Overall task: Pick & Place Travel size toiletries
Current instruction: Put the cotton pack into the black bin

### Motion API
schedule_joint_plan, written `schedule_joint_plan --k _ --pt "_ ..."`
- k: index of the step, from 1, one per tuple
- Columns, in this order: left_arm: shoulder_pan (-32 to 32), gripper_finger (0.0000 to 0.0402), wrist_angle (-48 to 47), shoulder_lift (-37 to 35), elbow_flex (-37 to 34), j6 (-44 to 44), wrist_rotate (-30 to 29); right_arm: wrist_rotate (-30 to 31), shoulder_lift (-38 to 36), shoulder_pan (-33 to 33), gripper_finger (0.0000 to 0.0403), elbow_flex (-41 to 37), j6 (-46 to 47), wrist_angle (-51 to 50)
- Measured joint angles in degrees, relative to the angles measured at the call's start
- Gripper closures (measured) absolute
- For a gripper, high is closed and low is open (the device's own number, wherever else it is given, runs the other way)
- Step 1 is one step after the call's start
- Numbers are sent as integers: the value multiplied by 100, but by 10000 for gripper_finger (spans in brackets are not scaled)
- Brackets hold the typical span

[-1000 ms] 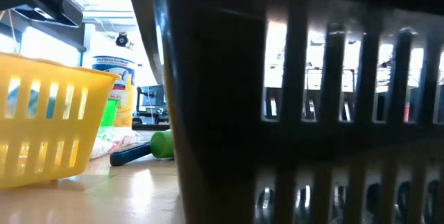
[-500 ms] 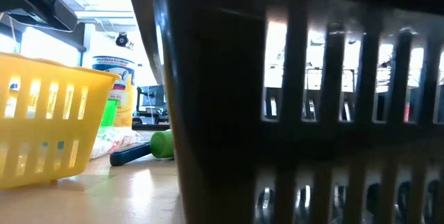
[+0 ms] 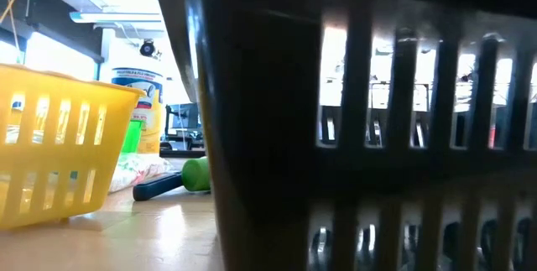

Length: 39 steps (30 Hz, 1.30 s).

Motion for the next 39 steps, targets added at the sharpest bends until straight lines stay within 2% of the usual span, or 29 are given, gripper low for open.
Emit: schedule_joint_plan --k 4,6,8,12,16,22,28,31,35,39 --pt "-154 165 325 -404 101 943 -1122 0 0 2 398 0 -63 -1" --pt "-244 170 789 -714 -69 1411 -1661 0 0 1 398 0 -128 0" --pt "-223 186 1183 -1123 -322 1700 -1893 -2 0 0 398 0 -144 0" --pt "2 241 1848 -2056 -1154 2004 -2047 -2 0 1 398 0 -153 -1" --pt "451 308 2680 -3152 -2341 2137 -2094 0 0 0 398 0 -199 -1" --pt "1340 393 4624 -4765 -4208 2364 -2180 80 0 0 398 0 -174 -30" --pt "2246 398 7082 -6077 -5815 2828 -2778 493 0 0 398 0 -353 -246" --pt "2638 400 8058 -6574 -6573 3134 -2725 490 2 0 398 0 -441 -342" --pt "3078 401 8486 -7086 -7364 3214 -2431 472 0 0 398 0 -441 -337" --pt "3178 401 8602 -7609 -7786 3096 -2390 461 0 0 398 0 -390 -420"
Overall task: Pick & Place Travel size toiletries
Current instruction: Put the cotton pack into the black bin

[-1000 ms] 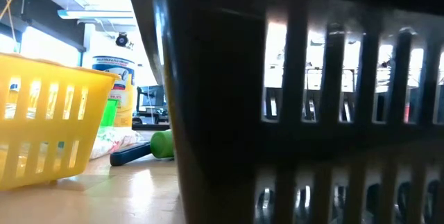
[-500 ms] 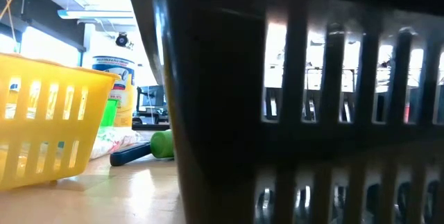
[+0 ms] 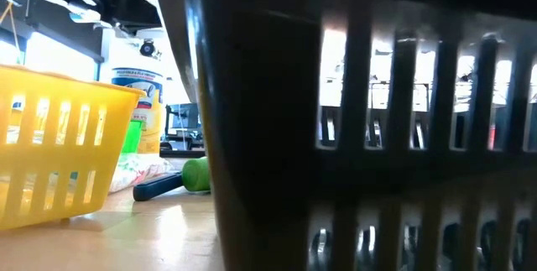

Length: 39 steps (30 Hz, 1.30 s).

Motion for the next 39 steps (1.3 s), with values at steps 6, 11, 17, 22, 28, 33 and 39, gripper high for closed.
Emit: schedule_joint_plan --k 6,11,17,22,28,33,39 --pt "-201 401 -207 -780 -404 -171 99 -1 -67 -2 398 0 60 -172" --pt "-312 401 -227 -1130 -845 -180 -161 11 -85 0 398 0 63 -272" --pt "-304 402 -99 -1418 -1330 -319 -178 39 -77 0 398 0 54 -333" --pt "-304 401 320 -1420 -1727 -235 -181 419 -5 -2 398 0 -123 -494" --pt "-304 401 403 -1422 -1763 -277 -184 434 61 0 398 0 -284 -589" --pt "-304 401 400 -1414 -1763 -420 -184 356 217 0 398 2 -533 -597" --pt "-304 401 295 -1414 -1763 -431 -184 611 777 0 398 153 -780 -636"
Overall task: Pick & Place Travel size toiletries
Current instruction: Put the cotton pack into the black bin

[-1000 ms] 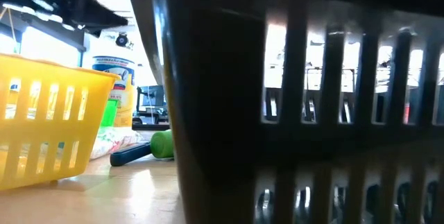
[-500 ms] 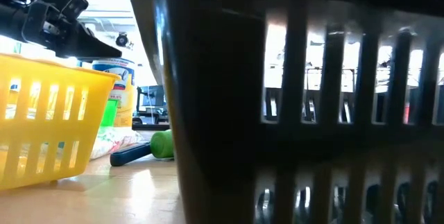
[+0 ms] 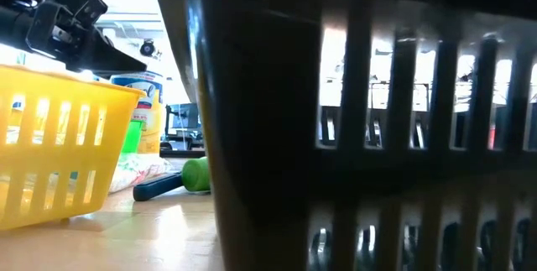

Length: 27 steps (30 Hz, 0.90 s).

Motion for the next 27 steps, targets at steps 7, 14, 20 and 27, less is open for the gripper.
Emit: schedule_joint_plan --k 7,14,20,27 --pt "0 401 44 7 0 0 -1 133 1465 1 398 1161 -123 -1032" --pt "0 401 66 9 -2 -22 0 -117 2905 26 398 2257 -1149 -1616" --pt "0 401 22 9 -1 -197 -2 -566 3847 125 355 2853 -1572 -2061" --pt "0 401 -20 11 -1 -199 -2 -430 4703 515 247 3281 -2278 -2034"
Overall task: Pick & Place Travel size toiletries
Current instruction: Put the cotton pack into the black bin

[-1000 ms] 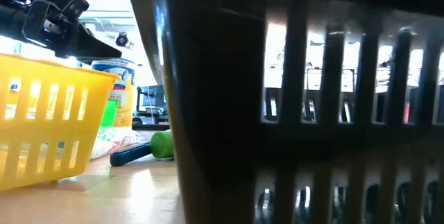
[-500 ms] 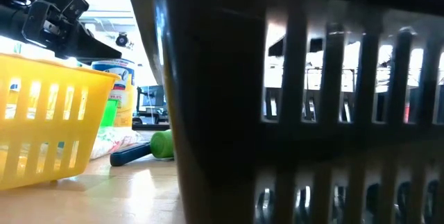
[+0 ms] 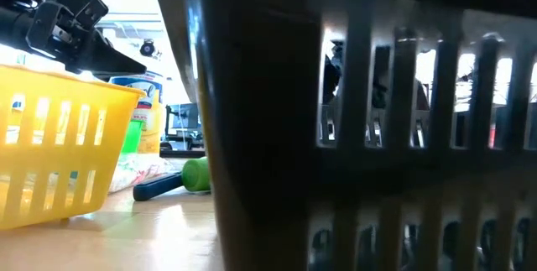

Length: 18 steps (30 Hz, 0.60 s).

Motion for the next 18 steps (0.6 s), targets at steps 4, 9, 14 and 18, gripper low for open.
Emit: schedule_joint_plan --k 4,9,14,18 --pt "0 401 0 0 0 -36 0 806 361 335 208 282 -168 23" --pt "0 401 3 0 -2 -112 0 998 628 349 198 375 85 20" --pt "0 401 8 0 1 -125 0 940 689 273 205 375 386 -10" --pt "0 401 8 0 0 -125 2 844 689 163 214 375 538 -16"
